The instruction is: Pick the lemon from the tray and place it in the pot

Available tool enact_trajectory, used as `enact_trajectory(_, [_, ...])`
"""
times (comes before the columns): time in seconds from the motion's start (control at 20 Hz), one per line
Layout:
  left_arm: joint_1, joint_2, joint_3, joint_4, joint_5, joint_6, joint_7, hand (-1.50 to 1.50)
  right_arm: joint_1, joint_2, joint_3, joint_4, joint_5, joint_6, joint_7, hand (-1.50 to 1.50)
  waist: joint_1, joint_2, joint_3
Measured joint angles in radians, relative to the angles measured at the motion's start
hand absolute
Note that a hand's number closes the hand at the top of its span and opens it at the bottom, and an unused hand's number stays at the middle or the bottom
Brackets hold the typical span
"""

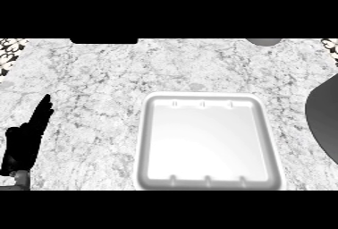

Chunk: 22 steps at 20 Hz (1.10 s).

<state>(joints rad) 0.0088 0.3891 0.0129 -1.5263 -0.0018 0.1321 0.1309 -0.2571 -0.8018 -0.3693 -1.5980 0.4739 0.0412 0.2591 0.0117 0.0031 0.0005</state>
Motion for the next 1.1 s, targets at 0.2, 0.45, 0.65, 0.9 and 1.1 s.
enact_trajectory(0.2, [0.011,-0.007,0.006,0.005,-0.008,-0.014,-0.02,0.0,-0.129,-0.011,0.034,0.234,0.038,-0.027,-0.1,1.5,0.009,0.002,0.0])
enact_trajectory(0.45, [-0.024,-0.017,0.006,0.008,-0.019,-0.018,0.005,0.0,-0.241,-0.029,0.066,0.533,0.111,-0.086,-0.263,1.5,0.016,0.005,0.001])
enact_trajectory(0.65, [-0.01,-0.023,0.013,0.002,-0.019,-0.027,-0.008,0.0,-0.334,-0.022,0.091,0.742,0.166,-0.136,-0.355,1.5,0.023,0.007,0.001])
enact_trajectory(0.9, [-0.024,-0.024,0.021,0.003,-0.016,-0.04,-0.001,0.0,-0.443,0.001,0.057,0.97,0.144,-0.138,-0.434,-1.5,0.028,0.009,0.002])
enact_trajectory(1.1, [-0.018,-0.023,0.033,0.016,-0.017,-0.05,-0.013,0.0,-0.511,0.009,0.028,1.105,0.123,-0.132,-0.506,-1.5,0.027,0.008,0.0])
